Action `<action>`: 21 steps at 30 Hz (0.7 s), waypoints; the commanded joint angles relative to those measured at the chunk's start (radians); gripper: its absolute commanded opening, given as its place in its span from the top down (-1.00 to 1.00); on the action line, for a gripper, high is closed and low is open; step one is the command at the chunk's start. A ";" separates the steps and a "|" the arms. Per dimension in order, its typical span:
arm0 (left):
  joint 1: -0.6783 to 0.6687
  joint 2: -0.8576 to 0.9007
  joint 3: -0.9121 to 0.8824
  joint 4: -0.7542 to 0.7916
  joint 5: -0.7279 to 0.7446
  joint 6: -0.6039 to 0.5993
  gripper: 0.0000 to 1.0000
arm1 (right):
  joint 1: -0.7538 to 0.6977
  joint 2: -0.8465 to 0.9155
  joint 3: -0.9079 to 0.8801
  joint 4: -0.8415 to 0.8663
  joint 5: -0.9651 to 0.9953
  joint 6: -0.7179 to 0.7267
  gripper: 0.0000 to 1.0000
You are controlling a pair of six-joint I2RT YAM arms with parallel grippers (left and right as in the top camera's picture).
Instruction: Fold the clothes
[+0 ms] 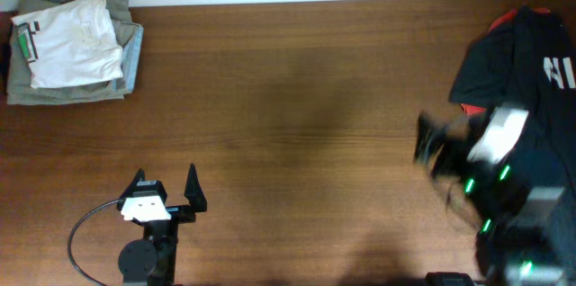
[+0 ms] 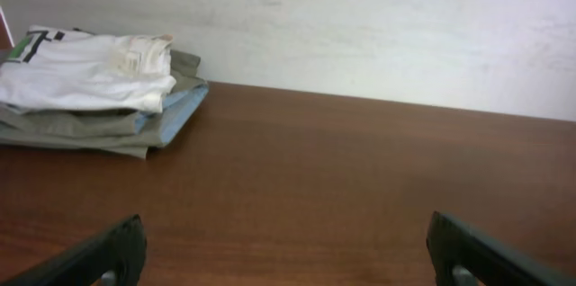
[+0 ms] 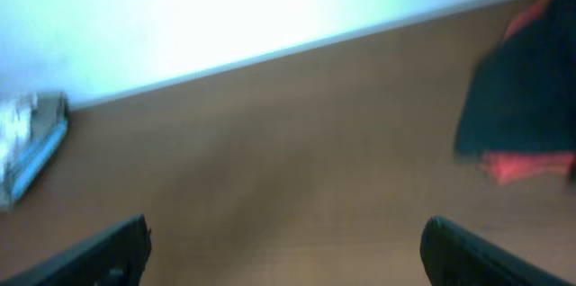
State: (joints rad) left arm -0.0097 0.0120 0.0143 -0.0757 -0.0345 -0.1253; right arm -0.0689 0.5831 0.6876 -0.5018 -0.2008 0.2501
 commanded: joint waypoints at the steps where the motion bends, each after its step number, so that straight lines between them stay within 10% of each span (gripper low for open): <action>1: 0.006 -0.007 -0.006 -0.004 -0.007 -0.008 -0.98 | 0.048 -0.305 -0.359 0.183 -0.046 -0.007 -0.97; 7: 0.006 -0.007 -0.006 -0.004 -0.007 -0.008 -0.98 | 0.082 -0.580 -0.682 0.467 0.098 0.013 -0.97; 21: 0.006 -0.006 -0.006 -0.004 -0.007 -0.008 -0.98 | 0.083 -0.579 -0.682 0.421 0.213 0.054 -0.98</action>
State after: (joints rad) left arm -0.0097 0.0109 0.0139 -0.0792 -0.0345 -0.1257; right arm 0.0063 0.0120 0.0105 -0.0734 -0.0071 0.2932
